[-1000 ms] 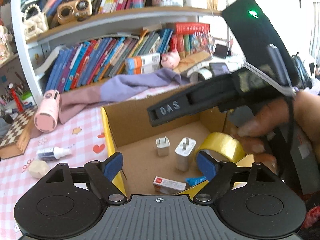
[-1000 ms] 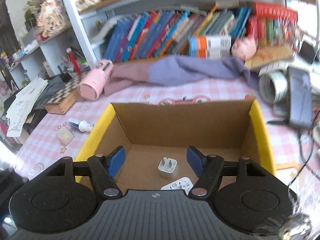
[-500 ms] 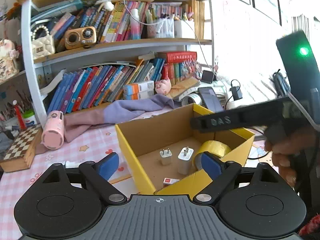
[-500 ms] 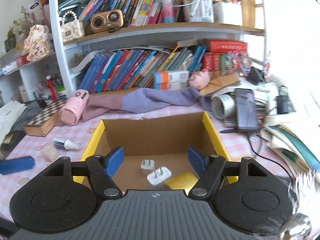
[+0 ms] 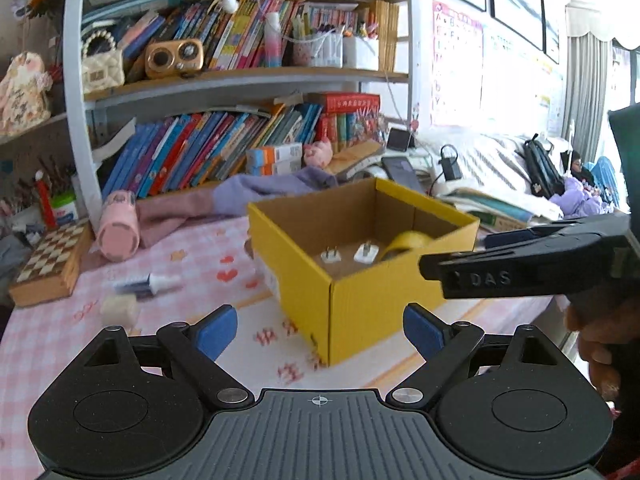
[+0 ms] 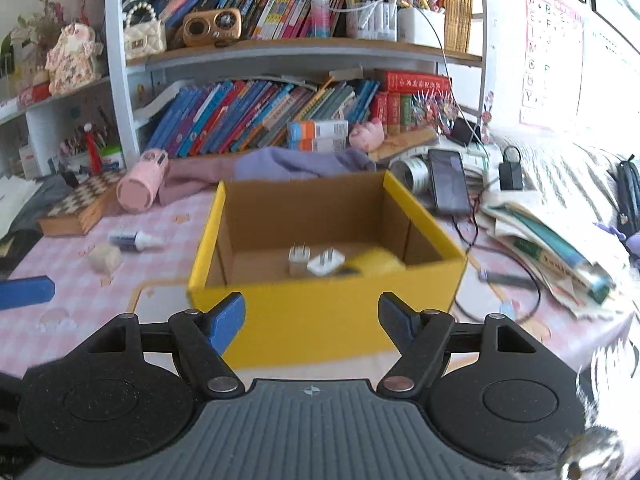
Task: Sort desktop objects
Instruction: 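Move both open grippers back from the box toward the white tube and sponge, then grasp the beige sponge with the left gripper while the right gripper grasps the white tube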
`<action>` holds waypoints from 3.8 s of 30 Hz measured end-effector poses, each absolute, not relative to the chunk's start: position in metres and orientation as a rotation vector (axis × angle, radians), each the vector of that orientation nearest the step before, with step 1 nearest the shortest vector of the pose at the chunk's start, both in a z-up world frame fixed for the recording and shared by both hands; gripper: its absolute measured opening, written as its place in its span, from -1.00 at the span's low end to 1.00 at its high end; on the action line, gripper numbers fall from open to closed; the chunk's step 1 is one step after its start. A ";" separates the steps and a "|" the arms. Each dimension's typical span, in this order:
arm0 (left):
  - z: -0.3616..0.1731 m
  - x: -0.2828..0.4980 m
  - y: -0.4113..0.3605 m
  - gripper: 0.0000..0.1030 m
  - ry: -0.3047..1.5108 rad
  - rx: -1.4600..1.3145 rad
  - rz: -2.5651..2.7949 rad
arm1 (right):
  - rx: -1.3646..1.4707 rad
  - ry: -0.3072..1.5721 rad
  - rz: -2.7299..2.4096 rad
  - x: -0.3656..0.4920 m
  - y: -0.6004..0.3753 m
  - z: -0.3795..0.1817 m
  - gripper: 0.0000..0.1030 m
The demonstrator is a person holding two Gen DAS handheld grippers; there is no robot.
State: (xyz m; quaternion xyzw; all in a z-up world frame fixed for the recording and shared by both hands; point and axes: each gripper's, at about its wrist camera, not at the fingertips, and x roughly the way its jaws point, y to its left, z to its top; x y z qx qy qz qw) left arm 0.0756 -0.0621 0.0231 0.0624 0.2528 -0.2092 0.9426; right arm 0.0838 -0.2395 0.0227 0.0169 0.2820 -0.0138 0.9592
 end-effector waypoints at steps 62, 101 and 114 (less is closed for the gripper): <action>-0.001 0.071 0.073 0.97 0.689 0.023 -0.066 | -0.067 0.739 0.340 0.136 -0.085 -0.003 0.51; -0.034 0.254 0.071 0.95 0.684 0.123 -0.105 | -0.071 0.871 0.402 0.352 -0.037 -0.008 0.50; -0.068 0.325 0.085 0.75 0.745 0.079 -0.083 | -0.344 0.946 0.572 0.420 0.003 -0.031 0.05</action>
